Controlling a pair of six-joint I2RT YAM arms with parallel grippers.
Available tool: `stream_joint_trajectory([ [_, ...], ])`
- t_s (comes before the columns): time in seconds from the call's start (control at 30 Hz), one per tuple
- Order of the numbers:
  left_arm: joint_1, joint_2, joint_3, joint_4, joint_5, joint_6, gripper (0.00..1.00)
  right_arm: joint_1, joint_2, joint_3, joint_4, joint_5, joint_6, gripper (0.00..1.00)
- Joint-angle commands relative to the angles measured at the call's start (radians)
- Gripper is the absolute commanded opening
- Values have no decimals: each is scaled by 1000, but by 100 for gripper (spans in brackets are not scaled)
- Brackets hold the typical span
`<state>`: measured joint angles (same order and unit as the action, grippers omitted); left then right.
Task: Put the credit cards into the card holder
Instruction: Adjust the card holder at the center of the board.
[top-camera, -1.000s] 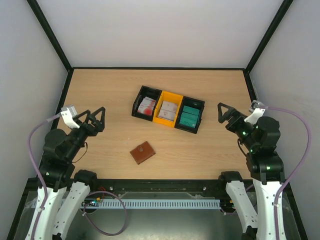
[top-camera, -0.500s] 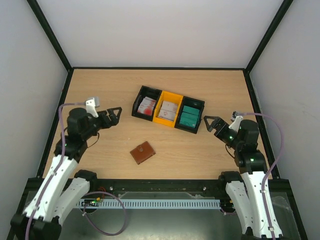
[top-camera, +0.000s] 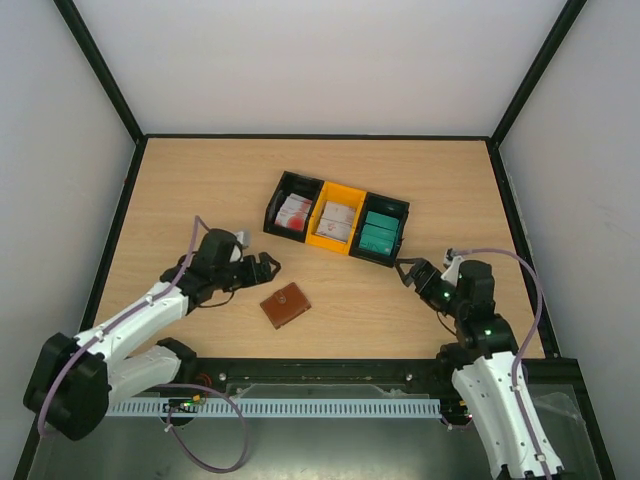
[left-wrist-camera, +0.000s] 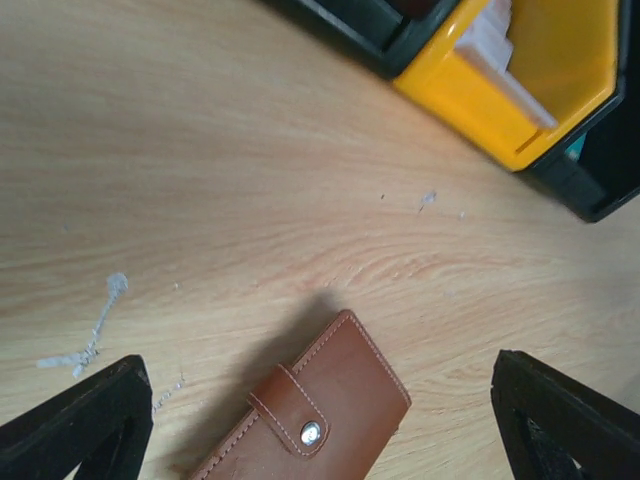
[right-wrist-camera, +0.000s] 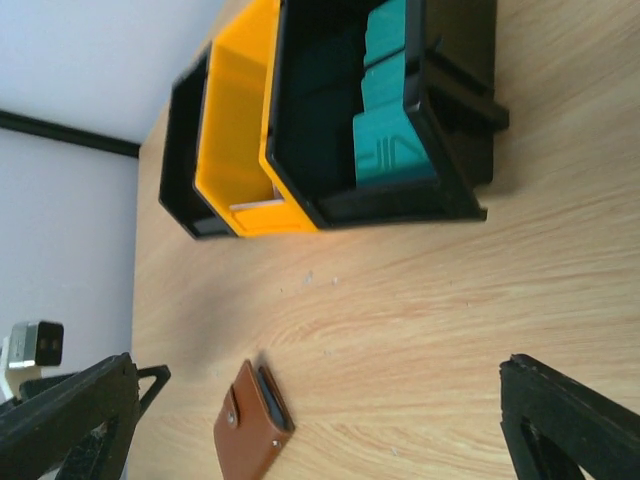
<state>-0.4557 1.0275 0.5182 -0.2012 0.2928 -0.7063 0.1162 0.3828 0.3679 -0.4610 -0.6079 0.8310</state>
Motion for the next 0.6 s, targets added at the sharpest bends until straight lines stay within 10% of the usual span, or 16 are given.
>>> stream_joint_trajectory([
  [0.0,-70,45,-16,14,-95,-67,91,73,47,-4,21,51,16,95],
  [0.57,-107,119,-86,-30,-96,-134,64,749,630,76,379,461,131,85],
])
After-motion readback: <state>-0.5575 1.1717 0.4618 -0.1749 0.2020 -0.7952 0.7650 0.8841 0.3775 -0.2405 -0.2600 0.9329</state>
